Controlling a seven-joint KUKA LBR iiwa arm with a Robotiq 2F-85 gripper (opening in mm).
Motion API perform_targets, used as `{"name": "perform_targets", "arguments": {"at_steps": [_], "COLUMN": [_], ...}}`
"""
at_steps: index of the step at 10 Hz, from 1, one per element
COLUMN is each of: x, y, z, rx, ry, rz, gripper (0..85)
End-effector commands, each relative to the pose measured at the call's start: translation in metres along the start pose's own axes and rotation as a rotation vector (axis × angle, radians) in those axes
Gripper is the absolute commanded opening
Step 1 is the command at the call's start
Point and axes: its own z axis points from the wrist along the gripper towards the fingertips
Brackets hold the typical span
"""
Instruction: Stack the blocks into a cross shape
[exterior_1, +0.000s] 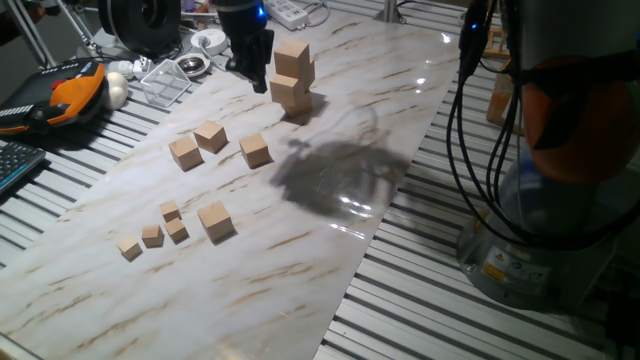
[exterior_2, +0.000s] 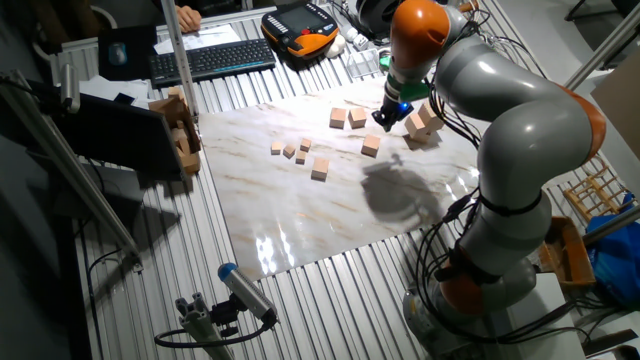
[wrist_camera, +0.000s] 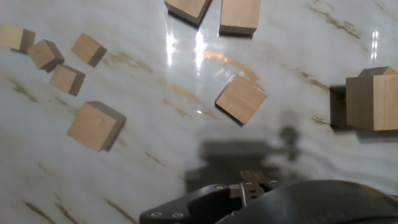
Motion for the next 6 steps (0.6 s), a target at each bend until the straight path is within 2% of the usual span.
{"name": "perform_targets", "arguments": {"at_steps": [1, 6], "x": [-0.001, -0.011], "y": [-0.001, 0.0], "z": [0.003, 0.023], "rx": [-0.002, -0.008], "ry": [-0.004, -0.022], "rz": [0.003, 0.013], "gripper": [0.0, 0.0]}}
